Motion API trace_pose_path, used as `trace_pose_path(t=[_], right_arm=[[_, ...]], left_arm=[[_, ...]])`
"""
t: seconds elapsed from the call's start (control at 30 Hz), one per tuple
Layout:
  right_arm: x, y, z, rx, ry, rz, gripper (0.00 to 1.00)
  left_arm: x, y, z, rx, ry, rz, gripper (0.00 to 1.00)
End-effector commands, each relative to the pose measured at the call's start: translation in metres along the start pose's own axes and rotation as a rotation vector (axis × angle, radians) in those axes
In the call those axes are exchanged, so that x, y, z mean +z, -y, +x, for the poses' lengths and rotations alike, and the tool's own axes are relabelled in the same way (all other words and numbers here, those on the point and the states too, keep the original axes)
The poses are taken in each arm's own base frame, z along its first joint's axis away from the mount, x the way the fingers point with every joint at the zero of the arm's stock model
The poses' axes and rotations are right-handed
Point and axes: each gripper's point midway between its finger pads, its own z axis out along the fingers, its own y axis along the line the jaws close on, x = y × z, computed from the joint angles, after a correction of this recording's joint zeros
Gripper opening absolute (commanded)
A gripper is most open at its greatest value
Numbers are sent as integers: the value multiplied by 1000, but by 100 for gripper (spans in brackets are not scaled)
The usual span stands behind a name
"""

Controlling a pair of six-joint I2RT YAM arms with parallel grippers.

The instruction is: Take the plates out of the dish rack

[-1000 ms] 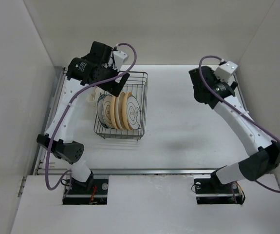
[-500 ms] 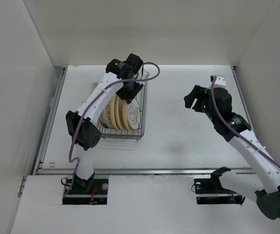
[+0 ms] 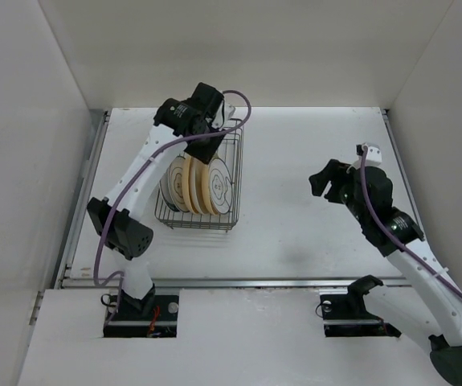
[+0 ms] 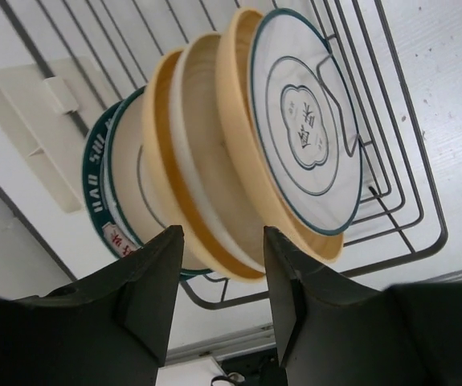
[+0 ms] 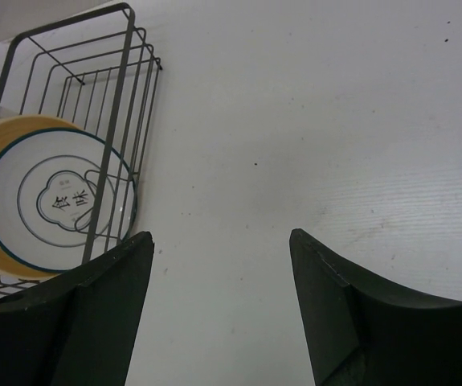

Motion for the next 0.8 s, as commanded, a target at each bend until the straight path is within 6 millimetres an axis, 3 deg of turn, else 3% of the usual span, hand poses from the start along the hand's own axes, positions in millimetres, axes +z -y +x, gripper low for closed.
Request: trace_pose_path(t=[0.0,0.1,0.2,0.27,0.47,0.63,0.77], right_arm=[[-8,-1,2,23,4,-15,74],[-10,1,5,35,6,-17,74],[-10,2,13,52,-9,-20,74],[-8,0,21,47,-28,-33,73],[-3,-1,29,43,-55,-43,70],[-3,-2,34,38,-66,-46,70],[-3,-2,34,38,-66,-46,70]], left_arm=[[-51,-39,-4,-114,154,-86,42],[-74,-66,5,-194,222,-129,42],[-75,-81,22,-245,221,-144,44],[-65,-94,37,-288,172,-149,44],[-21,-98,75,-366,-8,-35,42],[7,-81,79,-382,-72,111,44],[23,-90,83,-380,-109,68,45]])
